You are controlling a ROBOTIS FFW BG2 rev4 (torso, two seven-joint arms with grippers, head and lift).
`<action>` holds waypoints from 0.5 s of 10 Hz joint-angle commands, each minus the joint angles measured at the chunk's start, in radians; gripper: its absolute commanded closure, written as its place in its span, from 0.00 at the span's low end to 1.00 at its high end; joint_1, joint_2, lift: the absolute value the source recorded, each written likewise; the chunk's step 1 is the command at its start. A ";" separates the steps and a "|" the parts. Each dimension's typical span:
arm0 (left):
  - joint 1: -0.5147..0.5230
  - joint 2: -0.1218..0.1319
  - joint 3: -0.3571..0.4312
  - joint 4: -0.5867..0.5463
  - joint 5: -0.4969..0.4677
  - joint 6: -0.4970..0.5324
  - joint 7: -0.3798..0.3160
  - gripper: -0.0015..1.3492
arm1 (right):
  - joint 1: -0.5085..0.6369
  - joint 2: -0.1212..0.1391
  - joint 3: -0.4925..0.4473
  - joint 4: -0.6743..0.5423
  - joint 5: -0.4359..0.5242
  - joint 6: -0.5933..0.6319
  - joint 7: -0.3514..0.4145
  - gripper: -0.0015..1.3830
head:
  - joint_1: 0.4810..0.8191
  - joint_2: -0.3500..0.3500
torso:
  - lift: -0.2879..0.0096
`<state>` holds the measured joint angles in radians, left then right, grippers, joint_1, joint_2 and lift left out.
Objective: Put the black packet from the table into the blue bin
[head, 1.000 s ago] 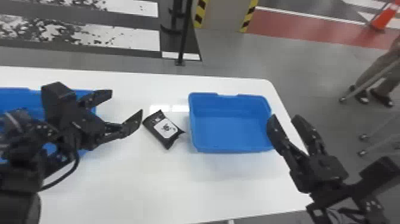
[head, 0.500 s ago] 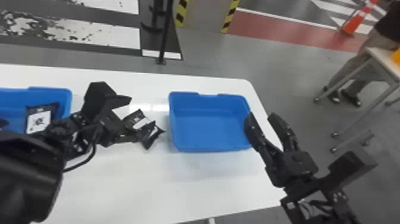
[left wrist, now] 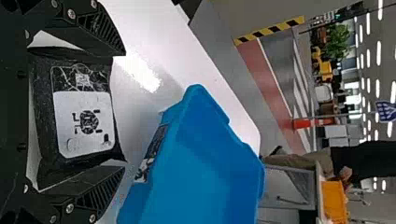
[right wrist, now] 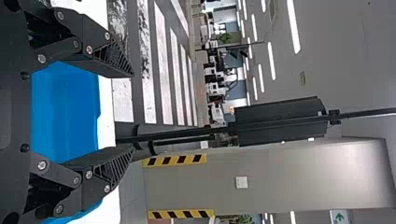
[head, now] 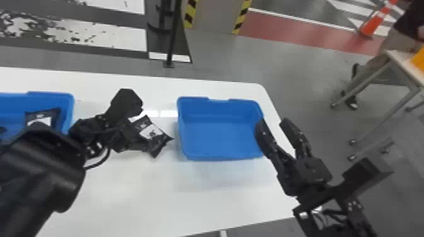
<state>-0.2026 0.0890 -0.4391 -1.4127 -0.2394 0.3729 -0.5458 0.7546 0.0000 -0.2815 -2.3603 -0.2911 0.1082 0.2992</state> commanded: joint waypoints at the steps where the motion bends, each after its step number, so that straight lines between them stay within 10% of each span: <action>1: -0.038 -0.005 -0.032 0.047 -0.006 0.035 0.003 0.13 | -0.006 0.001 0.004 0.005 0.000 0.000 0.002 0.37 | 0.63 0.00 | 0.60; 5: -0.077 -0.022 -0.071 0.143 -0.004 0.066 0.023 0.13 | -0.008 0.001 0.004 0.013 -0.006 0.000 0.002 0.37 | 0.63 0.00 | 0.60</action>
<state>-0.2715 0.0699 -0.5031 -1.2925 -0.2420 0.4400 -0.5244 0.7470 0.0000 -0.2785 -2.3501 -0.2959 0.1079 0.3007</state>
